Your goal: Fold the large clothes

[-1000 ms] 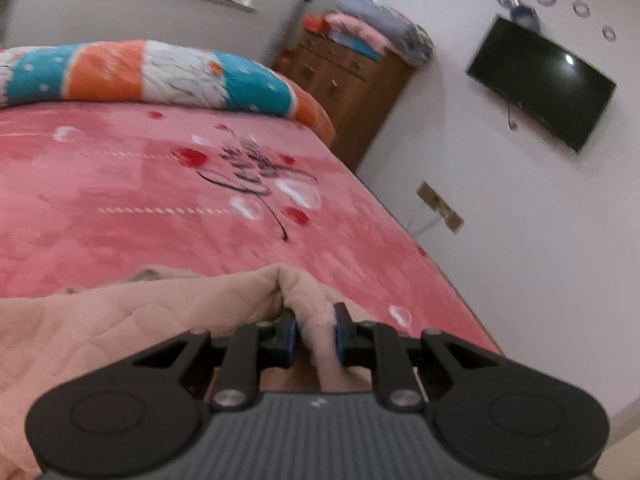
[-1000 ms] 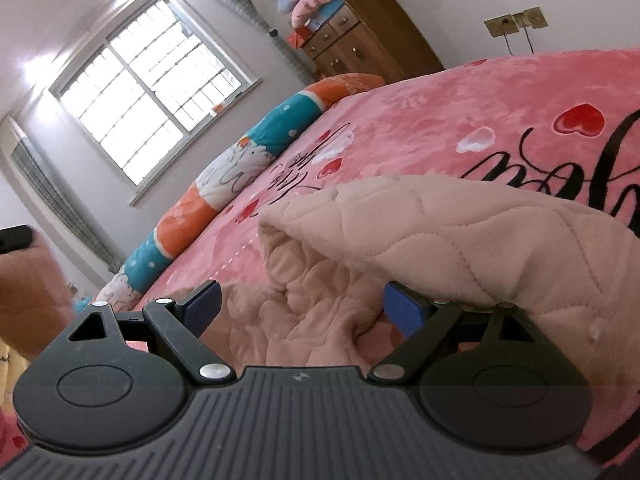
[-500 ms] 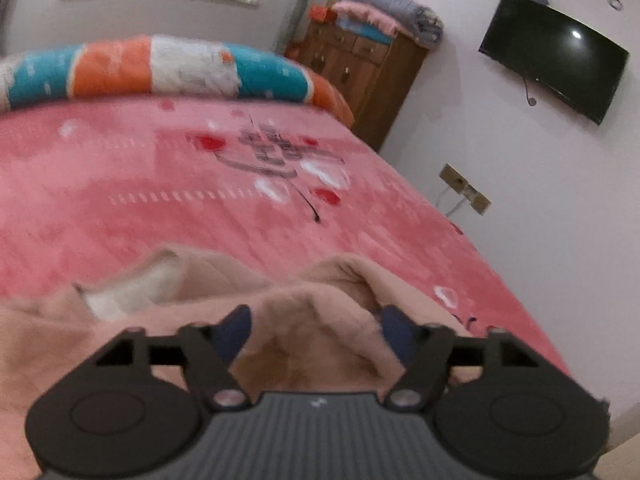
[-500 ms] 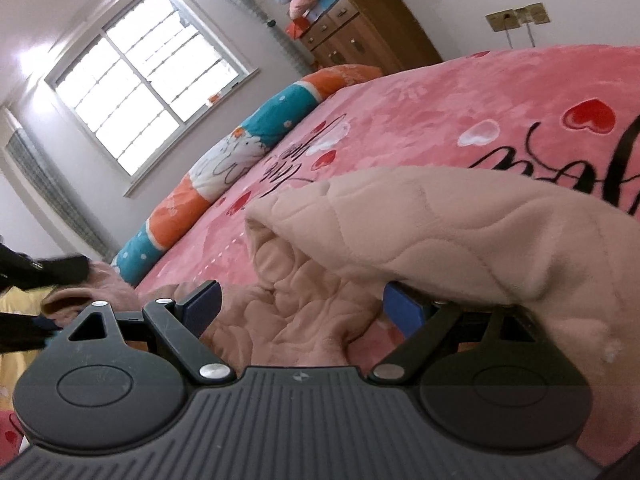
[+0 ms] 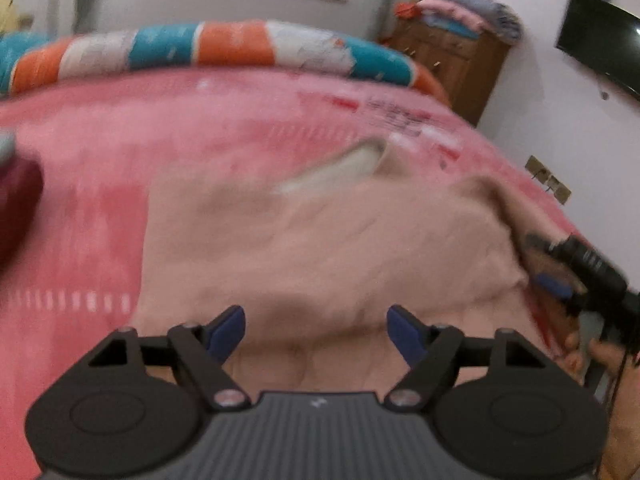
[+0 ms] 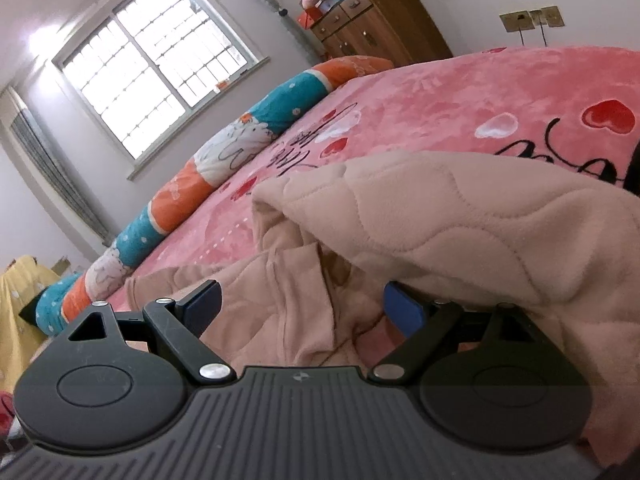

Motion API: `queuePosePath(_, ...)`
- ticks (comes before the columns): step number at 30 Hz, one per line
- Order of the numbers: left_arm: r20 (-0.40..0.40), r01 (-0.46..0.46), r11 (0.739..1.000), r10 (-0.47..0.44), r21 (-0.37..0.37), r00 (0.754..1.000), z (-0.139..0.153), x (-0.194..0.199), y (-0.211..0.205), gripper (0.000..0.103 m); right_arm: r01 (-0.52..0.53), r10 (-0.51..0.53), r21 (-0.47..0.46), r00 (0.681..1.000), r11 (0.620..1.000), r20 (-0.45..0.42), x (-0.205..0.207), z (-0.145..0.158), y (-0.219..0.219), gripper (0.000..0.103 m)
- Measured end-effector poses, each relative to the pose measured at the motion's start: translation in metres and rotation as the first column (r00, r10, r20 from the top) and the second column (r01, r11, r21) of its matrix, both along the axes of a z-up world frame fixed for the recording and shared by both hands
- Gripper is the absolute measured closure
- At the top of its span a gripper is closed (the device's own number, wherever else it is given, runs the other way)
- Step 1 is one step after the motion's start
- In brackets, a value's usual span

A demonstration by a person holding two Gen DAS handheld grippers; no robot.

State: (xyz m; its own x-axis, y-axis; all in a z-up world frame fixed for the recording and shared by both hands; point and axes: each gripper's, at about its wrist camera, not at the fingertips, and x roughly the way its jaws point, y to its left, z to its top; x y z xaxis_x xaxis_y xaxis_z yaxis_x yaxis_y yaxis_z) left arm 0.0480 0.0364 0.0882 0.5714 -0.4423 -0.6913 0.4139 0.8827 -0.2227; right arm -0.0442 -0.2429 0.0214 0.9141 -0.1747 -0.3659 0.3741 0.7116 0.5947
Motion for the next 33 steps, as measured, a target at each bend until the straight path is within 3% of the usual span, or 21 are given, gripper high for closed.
queuePosePath(4,-0.063,-0.015,0.998,0.012,-0.053,0.998,-0.030,0.008,0.008,0.028,-0.019,0.018,-0.019,1.000,1.000,-0.019,0.005,0.000,0.002,0.000)
queuePosePath(11,-0.044,-0.089,0.990,0.084,-0.114,0.995,-0.050,0.037,0.009,0.028,-0.055,0.052,-0.060,0.997,0.997,-0.055,0.011,-0.001,0.002,0.000)
queuePosePath(15,-0.026,-0.152,0.974,0.149,-0.169,0.988,-0.053,0.051,0.020,0.035,-0.071,0.065,-0.091,0.996,0.993,-0.062,0.011,0.000,0.000,0.000)
queuePosePath(24,0.013,-0.257,0.949,0.264,-0.182,0.964,-0.049,0.055,0.053,0.055,-0.101,0.088,-0.141,0.992,0.985,-0.096,0.017,0.000,0.002,0.000)
queuePosePath(28,0.058,-0.327,0.931,0.340,-0.163,0.939,-0.045,0.054,0.068,0.055,-0.104,0.090,-0.151,0.991,0.983,-0.096,0.011,0.002,-0.002,0.000)
queuePosePath(32,0.053,-0.299,0.945,0.308,-0.135,0.950,-0.046,0.048,0.066,0.052,-0.097,0.087,-0.151,0.993,0.984,-0.074,0.008,0.003,-0.004,0.000)
queuePosePath(33,0.052,-0.279,0.952,0.287,-0.124,0.956,-0.045,0.045,0.063,0.046,-0.099,0.090,-0.156,0.994,0.983,-0.068,0.007,0.004,-0.003,0.000)
